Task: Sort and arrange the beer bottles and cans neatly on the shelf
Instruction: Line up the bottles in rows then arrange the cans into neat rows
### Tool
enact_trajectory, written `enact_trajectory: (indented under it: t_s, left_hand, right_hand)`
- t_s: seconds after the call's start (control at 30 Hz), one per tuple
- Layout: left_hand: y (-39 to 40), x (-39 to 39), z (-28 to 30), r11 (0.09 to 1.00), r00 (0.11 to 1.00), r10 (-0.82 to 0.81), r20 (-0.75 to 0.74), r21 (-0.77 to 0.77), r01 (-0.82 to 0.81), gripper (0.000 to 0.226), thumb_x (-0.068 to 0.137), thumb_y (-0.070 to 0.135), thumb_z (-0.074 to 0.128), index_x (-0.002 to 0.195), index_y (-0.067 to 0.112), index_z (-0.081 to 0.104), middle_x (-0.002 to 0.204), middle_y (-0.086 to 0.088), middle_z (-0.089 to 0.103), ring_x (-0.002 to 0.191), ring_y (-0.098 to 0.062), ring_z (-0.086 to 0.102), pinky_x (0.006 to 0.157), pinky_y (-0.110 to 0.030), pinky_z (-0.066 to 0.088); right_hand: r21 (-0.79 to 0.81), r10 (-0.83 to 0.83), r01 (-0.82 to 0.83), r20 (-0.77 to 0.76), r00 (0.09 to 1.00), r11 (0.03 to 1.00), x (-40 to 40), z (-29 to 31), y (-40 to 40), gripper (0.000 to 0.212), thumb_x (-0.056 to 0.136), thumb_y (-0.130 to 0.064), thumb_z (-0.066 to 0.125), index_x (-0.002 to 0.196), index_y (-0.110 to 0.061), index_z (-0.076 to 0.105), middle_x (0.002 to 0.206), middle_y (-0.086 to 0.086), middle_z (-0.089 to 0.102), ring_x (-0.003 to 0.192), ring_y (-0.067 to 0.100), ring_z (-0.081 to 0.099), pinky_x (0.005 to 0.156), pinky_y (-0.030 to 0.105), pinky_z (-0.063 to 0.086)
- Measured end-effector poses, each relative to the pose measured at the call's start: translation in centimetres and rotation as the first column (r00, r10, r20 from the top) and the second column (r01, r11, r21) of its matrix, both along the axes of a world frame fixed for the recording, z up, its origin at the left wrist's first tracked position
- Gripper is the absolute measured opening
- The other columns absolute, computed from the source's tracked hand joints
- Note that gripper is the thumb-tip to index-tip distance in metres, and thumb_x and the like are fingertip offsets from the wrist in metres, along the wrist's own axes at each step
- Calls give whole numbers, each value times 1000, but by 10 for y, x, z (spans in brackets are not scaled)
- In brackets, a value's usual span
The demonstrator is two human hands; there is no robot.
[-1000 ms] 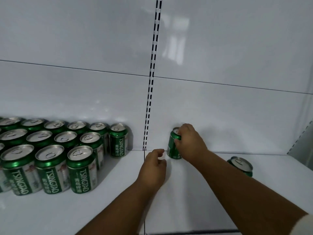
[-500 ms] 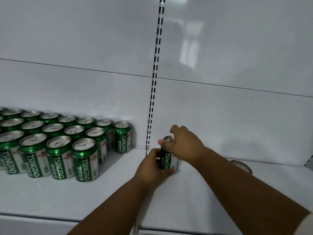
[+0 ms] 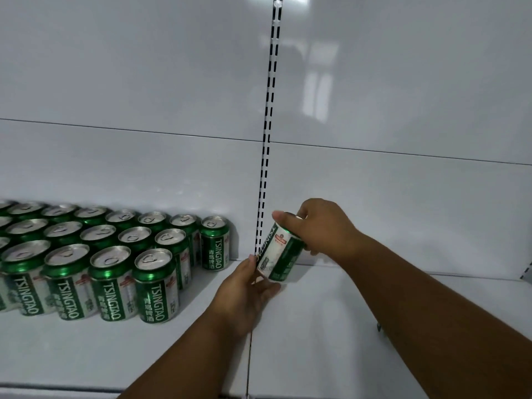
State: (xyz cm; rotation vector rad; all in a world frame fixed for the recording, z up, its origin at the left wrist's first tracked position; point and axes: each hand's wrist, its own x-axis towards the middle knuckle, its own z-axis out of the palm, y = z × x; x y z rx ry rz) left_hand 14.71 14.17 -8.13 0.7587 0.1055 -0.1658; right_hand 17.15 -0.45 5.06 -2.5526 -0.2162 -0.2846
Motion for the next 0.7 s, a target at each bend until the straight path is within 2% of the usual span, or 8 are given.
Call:
enact_trajectory:
  t_s: [0.07, 0.13, 0.27, 0.37, 0.43, 0.5, 0.6, 0.7]
  left_hand:
    - [6, -3, 8, 988, 997, -58, -59, -144, 49, 39, 103, 33, 43, 119, 3, 62, 117, -22, 69, 98, -33, 70, 84, -44, 58]
    - [5, -4, 10, 984, 991, -50, -123, -178, 27, 43, 103, 36, 41, 120, 2, 62, 112, -20, 70, 85, -30, 70, 70, -37, 59]
    - [10, -5, 12, 984, 963, -43, -267, -180, -6, 38, 97, 33, 42, 106, 4, 64, 81, -17, 63, 64, -26, 58, 48, -23, 47]
    - [24, -9, 15, 970, 944, -114, -310, -242, 38, 37, 93, 32, 41, 91, 6, 66, 72, -14, 59, 54, -24, 57, 40, -18, 42]
    - [32, -14, 14, 958, 940, -96, -327, -288, -3, 41, 96, 37, 43, 99, 5, 68, 77, -15, 62, 57, -24, 60, 41, -20, 48]
    - [38, -19, 10, 945, 936, 15, -352, -301, -128, 44, 99, 38, 47, 111, 0, 66, 89, -19, 67, 68, -26, 66, 47, -25, 55]
    - [47, -30, 4, 952, 926, 157, -344, -196, -234, 36, 104, 22, 43, 118, -7, 59, 100, -26, 68, 84, -33, 68, 63, -36, 57]
    - [56, -39, 2, 964, 926, 174, -335, -133, -229, 32, 104, 10, 40, 121, -14, 53, 112, -30, 63, 92, -37, 65, 79, -40, 53]
  right_hand:
    - [-113, -21, 26, 48, 999, 993, -2, -1, 13, 70, 77, -82, 47, 81, -14, 61, 75, 4, 67, 68, 20, 66, 68, 43, 58]
    - [-135, 58, -57, 1, 998, 989, -3, -6, 26, 59, 84, -76, 44, 86, -19, 61, 83, -1, 65, 77, 15, 62, 72, 37, 54]
    - [95, 284, -273, -134, 950, 957, -2, -9, 46, 25, 95, -47, 53, 109, -28, 62, 108, -8, 64, 97, 11, 60, 82, 31, 52]
    - [146, 323, -303, -148, 935, 942, 4, -5, 54, 31, 91, -38, 64, 120, -26, 60, 117, -6, 63, 100, 11, 62, 84, 31, 54]
    - [186, 333, -305, -138, 933, 934, 7, -5, 62, 33, 88, -39, 70, 117, -26, 62, 115, -4, 64, 98, 12, 63, 81, 32, 57]
    - [150, 319, -303, -97, 943, 941, 11, -9, 73, 36, 85, -42, 72, 116, -27, 63, 114, -6, 64, 101, 12, 63, 88, 37, 55]
    - [96, 313, -306, -81, 946, 947, 11, -17, 93, 44, 81, -43, 75, 121, -30, 61, 112, -11, 63, 99, 4, 61, 91, 33, 53]
    - [48, 311, -308, -70, 948, 950, 11, -28, 110, 47, 79, -41, 77, 123, -32, 61, 111, -15, 63, 96, -1, 61, 91, 29, 52]
